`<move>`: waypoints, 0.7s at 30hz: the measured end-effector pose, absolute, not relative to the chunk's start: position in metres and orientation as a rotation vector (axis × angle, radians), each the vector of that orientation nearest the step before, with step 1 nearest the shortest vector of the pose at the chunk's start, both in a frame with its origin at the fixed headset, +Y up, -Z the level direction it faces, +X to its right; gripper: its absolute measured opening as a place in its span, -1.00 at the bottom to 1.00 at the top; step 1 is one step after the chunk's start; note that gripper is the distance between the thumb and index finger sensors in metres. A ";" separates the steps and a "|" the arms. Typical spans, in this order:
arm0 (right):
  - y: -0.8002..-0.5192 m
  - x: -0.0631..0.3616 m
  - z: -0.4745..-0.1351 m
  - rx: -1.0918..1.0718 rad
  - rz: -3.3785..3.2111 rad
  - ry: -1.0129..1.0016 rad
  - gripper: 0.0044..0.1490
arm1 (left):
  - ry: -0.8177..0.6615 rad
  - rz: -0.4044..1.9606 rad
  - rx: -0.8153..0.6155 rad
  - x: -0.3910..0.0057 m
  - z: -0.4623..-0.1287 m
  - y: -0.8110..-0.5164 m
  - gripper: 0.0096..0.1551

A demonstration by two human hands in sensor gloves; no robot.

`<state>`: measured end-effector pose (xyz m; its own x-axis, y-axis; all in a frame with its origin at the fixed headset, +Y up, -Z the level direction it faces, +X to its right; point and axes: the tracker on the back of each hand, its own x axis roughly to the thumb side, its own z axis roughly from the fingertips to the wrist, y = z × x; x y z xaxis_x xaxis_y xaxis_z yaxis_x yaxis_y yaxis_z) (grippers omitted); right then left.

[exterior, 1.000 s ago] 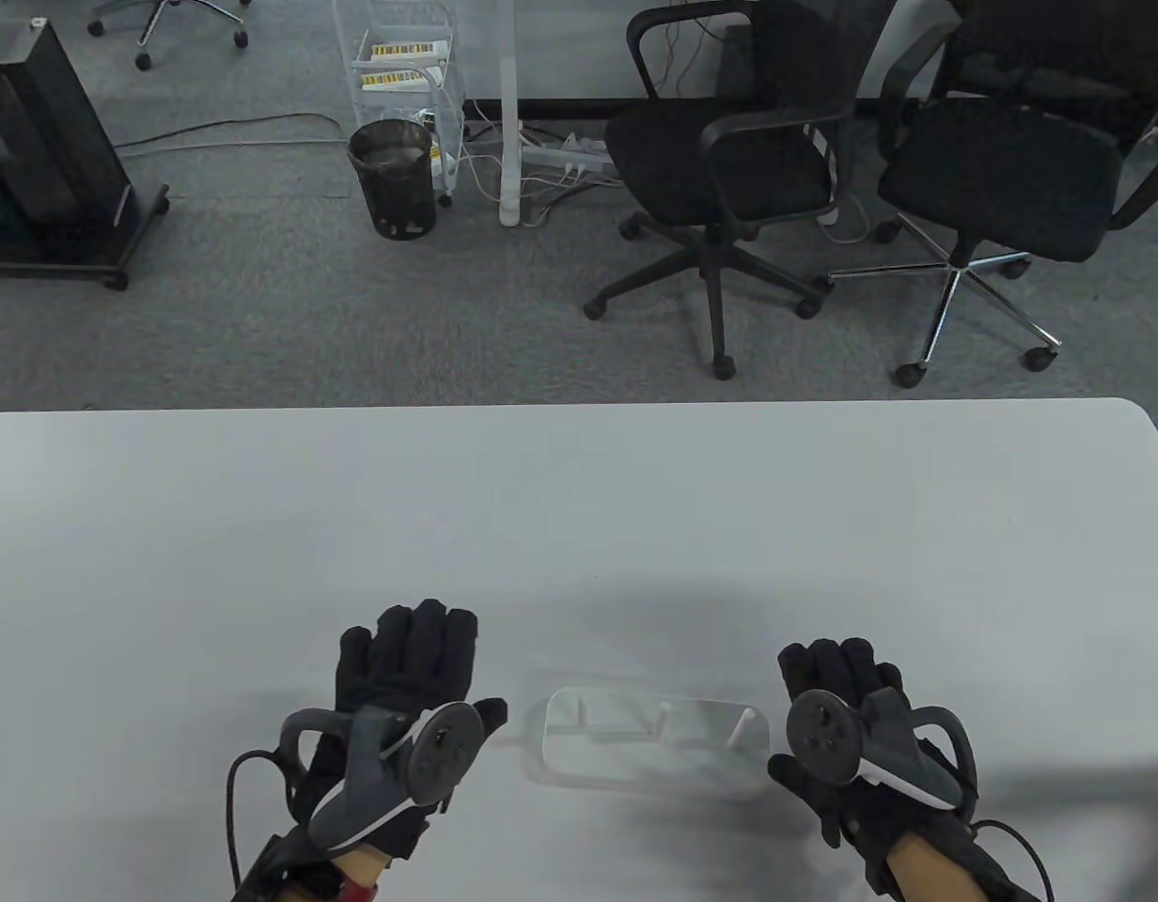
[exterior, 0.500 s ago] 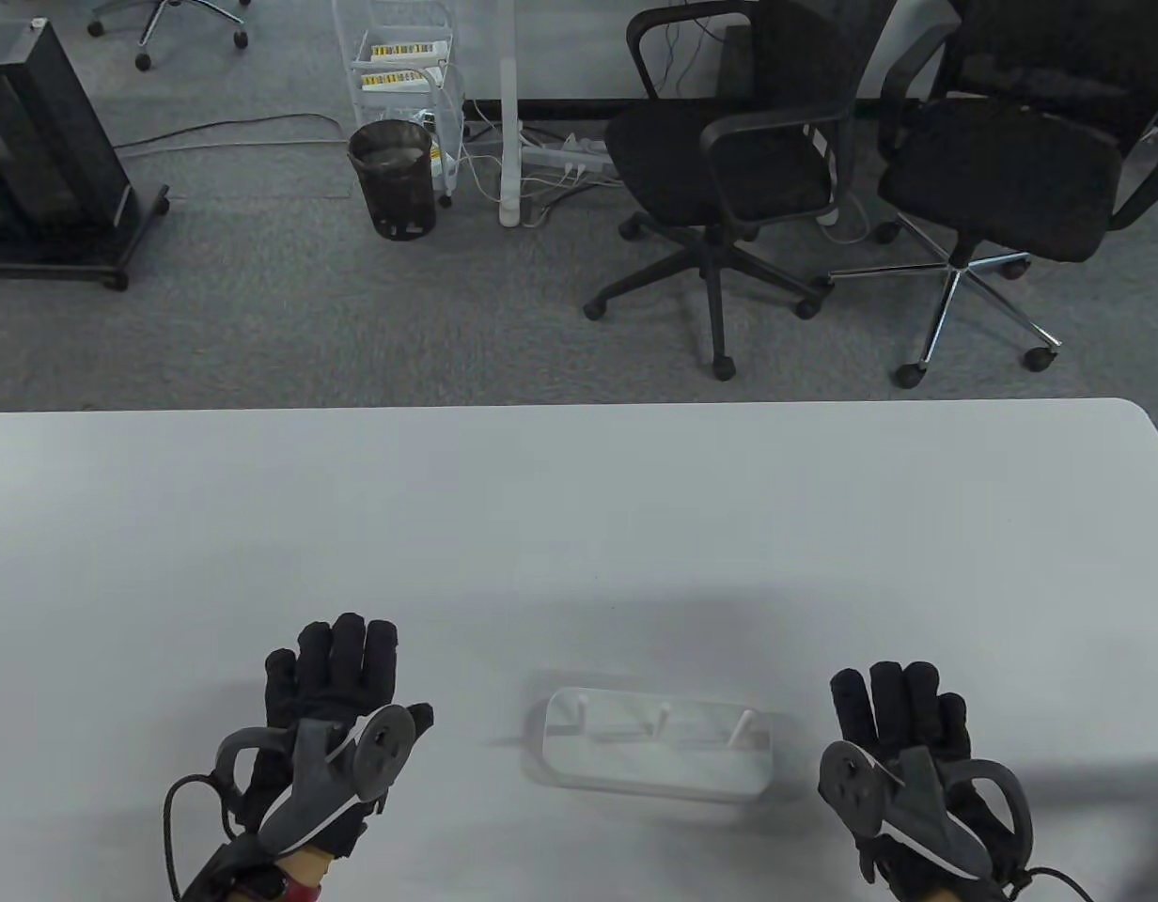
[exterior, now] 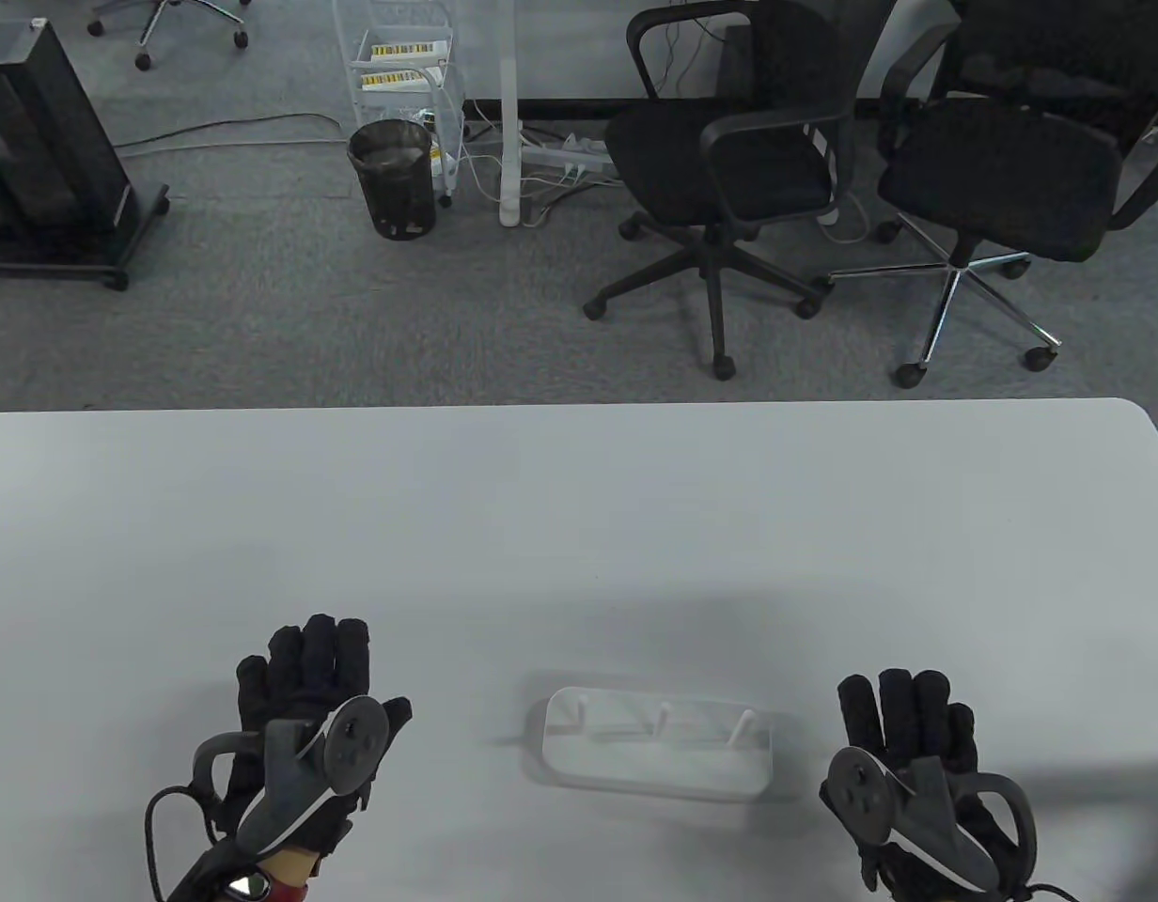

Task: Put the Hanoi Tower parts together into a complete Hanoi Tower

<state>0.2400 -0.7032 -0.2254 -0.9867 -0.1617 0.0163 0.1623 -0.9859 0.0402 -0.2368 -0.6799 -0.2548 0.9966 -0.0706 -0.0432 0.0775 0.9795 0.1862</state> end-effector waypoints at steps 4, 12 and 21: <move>-0.700 0.242 -0.226 -0.007 -3.005 -0.070 0.25 | 0.027 -0.078 0.176 -0.233 -0.255 -0.682 0.04; -0.699 0.242 -0.226 -0.028 -3.042 -0.093 0.25 | 0.026 -0.098 0.152 -0.226 -0.255 -0.687 0.04; -0.702 0.245 -0.226 -0.028 -3.060 -0.116 0.25 | 0.030 -0.116 0.130 -0.223 -0.256 -0.692 0.05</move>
